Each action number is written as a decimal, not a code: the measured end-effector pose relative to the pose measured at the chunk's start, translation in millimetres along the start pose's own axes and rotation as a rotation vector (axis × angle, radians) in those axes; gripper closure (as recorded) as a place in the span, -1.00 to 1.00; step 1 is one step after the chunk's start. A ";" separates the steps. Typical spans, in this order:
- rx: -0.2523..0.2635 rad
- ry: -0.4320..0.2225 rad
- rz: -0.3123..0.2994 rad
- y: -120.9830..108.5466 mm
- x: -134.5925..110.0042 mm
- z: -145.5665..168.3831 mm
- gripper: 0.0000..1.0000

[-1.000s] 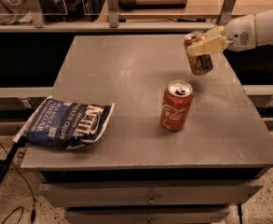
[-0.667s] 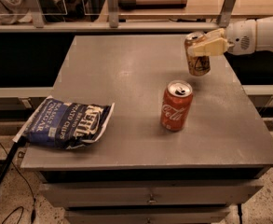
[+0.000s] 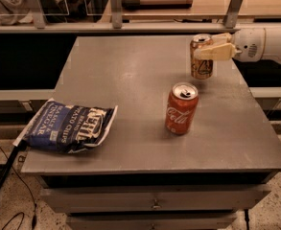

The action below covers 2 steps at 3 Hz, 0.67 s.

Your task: Place orange can upright

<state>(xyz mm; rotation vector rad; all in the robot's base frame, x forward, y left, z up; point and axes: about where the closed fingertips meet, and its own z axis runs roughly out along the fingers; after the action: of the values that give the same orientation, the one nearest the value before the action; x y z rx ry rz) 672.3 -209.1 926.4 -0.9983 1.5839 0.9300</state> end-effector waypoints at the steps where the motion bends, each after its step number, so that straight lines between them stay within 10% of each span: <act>1: -0.005 -0.004 -0.006 2.3 2.1 1.1 1.00; 2: 0.003 0.001 -0.019 5.1 6.1 3.3 1.00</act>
Offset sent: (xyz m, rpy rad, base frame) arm -0.0120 0.0011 -0.0108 -0.0239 -0.0347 -0.0169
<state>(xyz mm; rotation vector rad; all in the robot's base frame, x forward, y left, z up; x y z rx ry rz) 667.8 -205.1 920.3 -1.0103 1.5739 0.9144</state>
